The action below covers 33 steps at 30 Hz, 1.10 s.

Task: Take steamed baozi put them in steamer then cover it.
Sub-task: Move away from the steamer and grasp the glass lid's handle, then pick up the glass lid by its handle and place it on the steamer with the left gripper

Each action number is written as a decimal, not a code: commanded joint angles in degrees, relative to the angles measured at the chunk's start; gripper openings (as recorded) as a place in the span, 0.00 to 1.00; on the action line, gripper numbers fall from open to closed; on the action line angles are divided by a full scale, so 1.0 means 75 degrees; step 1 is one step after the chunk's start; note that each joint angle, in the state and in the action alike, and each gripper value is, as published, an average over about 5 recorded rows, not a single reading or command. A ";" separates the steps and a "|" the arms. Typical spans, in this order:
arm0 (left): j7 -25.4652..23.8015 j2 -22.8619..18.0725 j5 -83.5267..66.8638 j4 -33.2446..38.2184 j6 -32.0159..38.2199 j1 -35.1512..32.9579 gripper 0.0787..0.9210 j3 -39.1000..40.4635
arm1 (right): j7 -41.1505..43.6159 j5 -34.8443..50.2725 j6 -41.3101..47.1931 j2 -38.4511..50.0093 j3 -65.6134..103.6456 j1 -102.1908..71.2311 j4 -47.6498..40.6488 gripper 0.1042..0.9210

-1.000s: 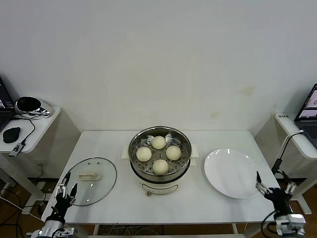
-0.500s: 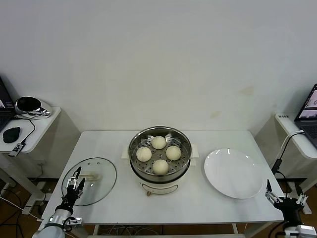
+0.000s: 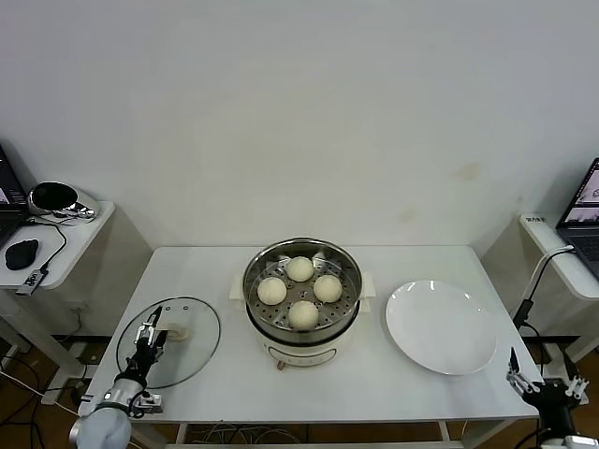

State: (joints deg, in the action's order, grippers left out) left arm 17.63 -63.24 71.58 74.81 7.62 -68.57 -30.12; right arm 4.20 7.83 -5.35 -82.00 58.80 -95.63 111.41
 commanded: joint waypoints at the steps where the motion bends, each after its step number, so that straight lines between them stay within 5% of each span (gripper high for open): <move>1: -0.0072 0.0088 -0.0041 -0.0435 0.0004 0.0444 0.87 0.0222 | 0.0000 -0.0106 -0.0035 -0.0061 0.0006 -0.0033 -0.0087 0.88; 22: 0.0248 0.0007 -0.0549 -0.0883 0.0338 0.0589 0.19 0.0139 | 0.0013 -0.0200 -0.0064 -0.0052 -0.0209 0.0067 -0.0233 0.88; 26: 0.0305 0.0024 -0.0779 -0.0134 0.0122 0.0229 0.08 -0.0051 | 0.0020 -0.0233 -0.0078 -0.0031 -0.0285 0.0073 -0.0228 0.88; 33: 0.0009 0.0229 -0.1317 0.2191 -0.1471 -0.0960 0.07 -0.0636 | 0.0025 -0.0367 -0.0132 0.0016 -0.0478 0.0103 -0.0215 0.88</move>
State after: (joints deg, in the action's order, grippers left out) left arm 19.13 -62.68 66.08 73.14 7.81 -66.94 -30.67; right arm 4.37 5.66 -6.19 -82.00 56.32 -94.93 109.77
